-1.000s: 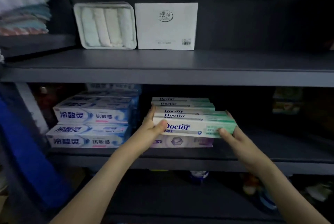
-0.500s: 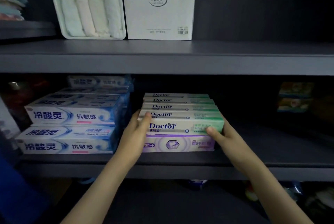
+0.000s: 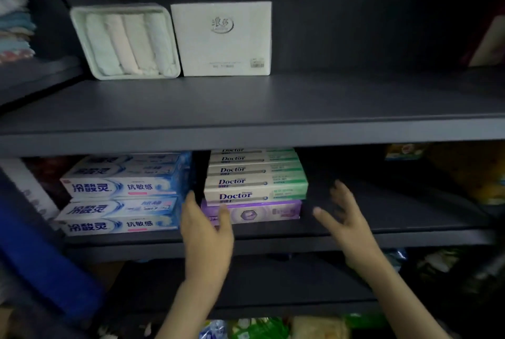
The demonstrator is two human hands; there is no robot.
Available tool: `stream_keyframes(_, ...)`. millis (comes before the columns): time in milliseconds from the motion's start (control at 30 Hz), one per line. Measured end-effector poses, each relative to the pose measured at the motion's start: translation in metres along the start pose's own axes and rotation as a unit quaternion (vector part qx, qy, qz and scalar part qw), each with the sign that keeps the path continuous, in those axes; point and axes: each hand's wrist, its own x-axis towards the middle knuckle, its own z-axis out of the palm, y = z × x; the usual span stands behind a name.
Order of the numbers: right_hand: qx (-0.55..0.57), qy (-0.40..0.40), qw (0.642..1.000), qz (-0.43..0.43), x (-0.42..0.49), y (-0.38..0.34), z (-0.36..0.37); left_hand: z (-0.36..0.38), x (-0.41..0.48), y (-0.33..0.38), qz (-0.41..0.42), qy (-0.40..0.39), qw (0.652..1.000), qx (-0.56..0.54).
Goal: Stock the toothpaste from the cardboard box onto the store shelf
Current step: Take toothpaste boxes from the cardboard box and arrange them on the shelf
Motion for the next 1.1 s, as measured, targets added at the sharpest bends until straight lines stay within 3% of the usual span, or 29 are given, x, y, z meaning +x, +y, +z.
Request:
stream_keyframes(100, -0.116, 0.024, 0.993, 0.022, -0.071, -0.022, -0.034, -0.001, -0.080, 0.042, 0.013, -0.110, 0.992, 0.063)
stream_keyframes(233, -0.257, -0.020, 0.966, 0.024, -0.155, -0.066, -0.100, 0.007, -0.172, 0.113, 0.075, -0.313, 0.937, 0.136)
stream_keyframes(400, -0.345, 0.029, 0.938, 0.019, -0.215, -0.111, -0.217, 0.020, -0.252, 0.222, 0.160, -0.422, 0.879, 0.154)
stream_keyframes(733, -0.404, 0.139, 0.904, -0.014, -0.296, -0.148, -0.493, 0.119, -0.418, 0.435, 0.320, -0.451, 0.827, 0.104)
stream_keyframes(933, -0.413, 0.189, 0.890, -0.033, -0.312, -0.162, -0.634, 0.176, -0.495, 0.539, 0.374, -0.426, 0.820, 0.078)
stream_keyframes(1100, -0.415, 0.187, 0.888, -0.060, -0.294, -0.151, -0.726, 0.234, -0.513, 0.599, 0.432, -0.427, 0.781, 0.145)
